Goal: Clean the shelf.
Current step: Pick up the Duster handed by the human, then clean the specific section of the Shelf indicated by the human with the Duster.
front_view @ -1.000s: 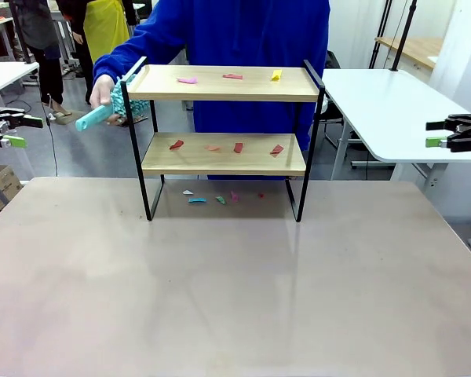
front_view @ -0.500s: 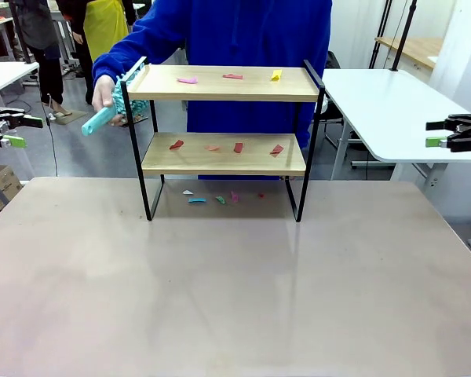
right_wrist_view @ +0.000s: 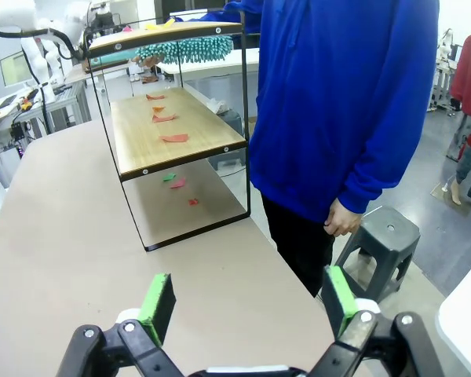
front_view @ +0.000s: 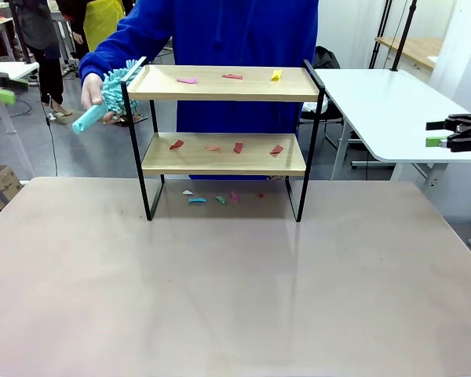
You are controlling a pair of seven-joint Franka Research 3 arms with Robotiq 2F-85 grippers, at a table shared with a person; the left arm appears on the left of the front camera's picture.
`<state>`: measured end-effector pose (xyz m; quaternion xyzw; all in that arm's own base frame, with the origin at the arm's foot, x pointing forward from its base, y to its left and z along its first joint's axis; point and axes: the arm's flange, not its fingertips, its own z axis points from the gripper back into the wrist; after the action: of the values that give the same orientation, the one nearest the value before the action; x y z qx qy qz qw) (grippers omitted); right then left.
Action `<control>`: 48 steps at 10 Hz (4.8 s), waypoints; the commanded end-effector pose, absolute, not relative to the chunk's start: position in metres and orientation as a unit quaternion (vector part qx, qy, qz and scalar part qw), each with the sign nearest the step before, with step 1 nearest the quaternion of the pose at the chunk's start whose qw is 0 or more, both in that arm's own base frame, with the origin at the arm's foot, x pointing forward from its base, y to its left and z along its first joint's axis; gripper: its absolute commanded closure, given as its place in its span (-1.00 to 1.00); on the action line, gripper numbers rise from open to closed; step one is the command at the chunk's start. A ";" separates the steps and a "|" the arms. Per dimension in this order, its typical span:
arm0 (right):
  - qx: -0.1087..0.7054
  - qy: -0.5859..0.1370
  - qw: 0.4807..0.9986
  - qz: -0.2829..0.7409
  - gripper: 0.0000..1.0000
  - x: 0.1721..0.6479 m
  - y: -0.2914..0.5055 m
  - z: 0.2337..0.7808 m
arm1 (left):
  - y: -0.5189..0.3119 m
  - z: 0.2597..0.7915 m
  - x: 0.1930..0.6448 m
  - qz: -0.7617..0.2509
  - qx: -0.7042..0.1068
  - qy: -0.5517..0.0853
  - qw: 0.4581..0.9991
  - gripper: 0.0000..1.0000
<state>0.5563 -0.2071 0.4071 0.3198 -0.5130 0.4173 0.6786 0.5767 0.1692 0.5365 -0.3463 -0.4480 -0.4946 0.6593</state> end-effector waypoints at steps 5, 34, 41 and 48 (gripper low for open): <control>0.316 -0.508 0.688 0.411 -1.00 0.554 -0.201 0.413 | 0.035 0.608 0.507 -0.357 -0.146 -0.344 0.856 -1.00; 0.316 -0.508 0.688 0.411 -1.00 0.554 -0.201 0.413 | -0.067 0.541 0.489 -0.177 0.007 -0.278 0.944 0.91; 0.316 -0.508 0.688 0.411 -1.00 0.554 -0.201 0.413 | -0.065 0.547 0.487 -0.147 0.009 -0.275 0.950 1.00; 0.316 -0.508 0.688 0.411 -1.00 0.554 -0.201 0.413 | -0.064 0.540 0.487 -0.157 0.000 -0.277 0.948 1.00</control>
<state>0.5558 -0.2073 0.4073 0.3209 -0.5138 0.4158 0.6783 0.4873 -0.0669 0.5397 -0.0048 -0.2729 -0.1504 0.9502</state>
